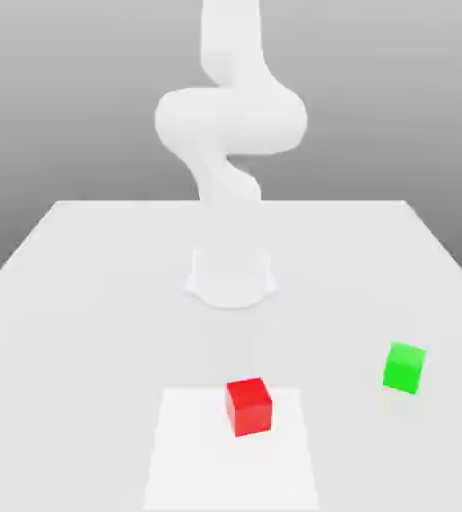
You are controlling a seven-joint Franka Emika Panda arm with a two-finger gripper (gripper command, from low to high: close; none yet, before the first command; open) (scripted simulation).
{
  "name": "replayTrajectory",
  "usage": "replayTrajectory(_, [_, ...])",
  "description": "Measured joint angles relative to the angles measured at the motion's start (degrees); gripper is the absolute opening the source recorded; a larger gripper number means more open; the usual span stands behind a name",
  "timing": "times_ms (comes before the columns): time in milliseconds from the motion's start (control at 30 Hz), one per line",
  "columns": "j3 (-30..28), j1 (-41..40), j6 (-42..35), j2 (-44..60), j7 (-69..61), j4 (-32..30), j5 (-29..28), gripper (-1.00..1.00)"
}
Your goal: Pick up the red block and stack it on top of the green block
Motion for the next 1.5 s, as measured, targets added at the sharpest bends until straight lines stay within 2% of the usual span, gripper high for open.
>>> replayTrajectory(567, [-0.08, 3.05, 23.87, 36.46, -9.88, -25.44, 0.01, 0.0])
replayTrajectory(800, [0.13, 3.15, 35.82, 51.17, -10.94, -25.9, 0.32, 0.0])
replayTrajectory(833, [0.07, 3.2, 37.61, 53.23, -10.91, -25.62, 0.29, -1.0])
replayTrajectory(1067, [0.12, 3.15, 38.03, 53.74, -10.72, -25.56, 0.07, -1.0])
replayTrajectory(1300, [0.37, 3.05, 27.12, 41.03, -10.38, -27.34, 0.27, -1.0])
replayTrajectory(1500, [7.77, 13.79, 22.67, 36.99, 2.8, -26.78, 2.59, -1.0])
